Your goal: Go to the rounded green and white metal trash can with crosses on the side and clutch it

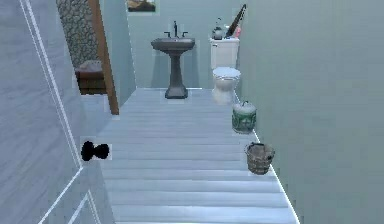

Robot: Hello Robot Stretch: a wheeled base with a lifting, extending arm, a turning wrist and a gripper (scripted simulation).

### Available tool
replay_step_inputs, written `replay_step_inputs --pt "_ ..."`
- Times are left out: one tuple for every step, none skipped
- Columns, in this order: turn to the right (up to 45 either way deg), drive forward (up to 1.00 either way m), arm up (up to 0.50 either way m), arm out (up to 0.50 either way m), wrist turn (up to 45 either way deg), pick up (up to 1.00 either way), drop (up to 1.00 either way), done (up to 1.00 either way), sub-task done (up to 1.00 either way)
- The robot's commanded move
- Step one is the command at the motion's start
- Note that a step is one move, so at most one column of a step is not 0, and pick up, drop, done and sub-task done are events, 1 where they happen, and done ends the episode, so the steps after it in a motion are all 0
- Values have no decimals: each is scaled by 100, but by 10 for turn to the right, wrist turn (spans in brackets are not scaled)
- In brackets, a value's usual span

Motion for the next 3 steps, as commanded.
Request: replay_step_inputs --pt "0 100 0 0 0 0 0 0 0" --pt "30 0 0 0 0 0 0 0 0" --pt "0 70 0 0 0 0 0 0 0"
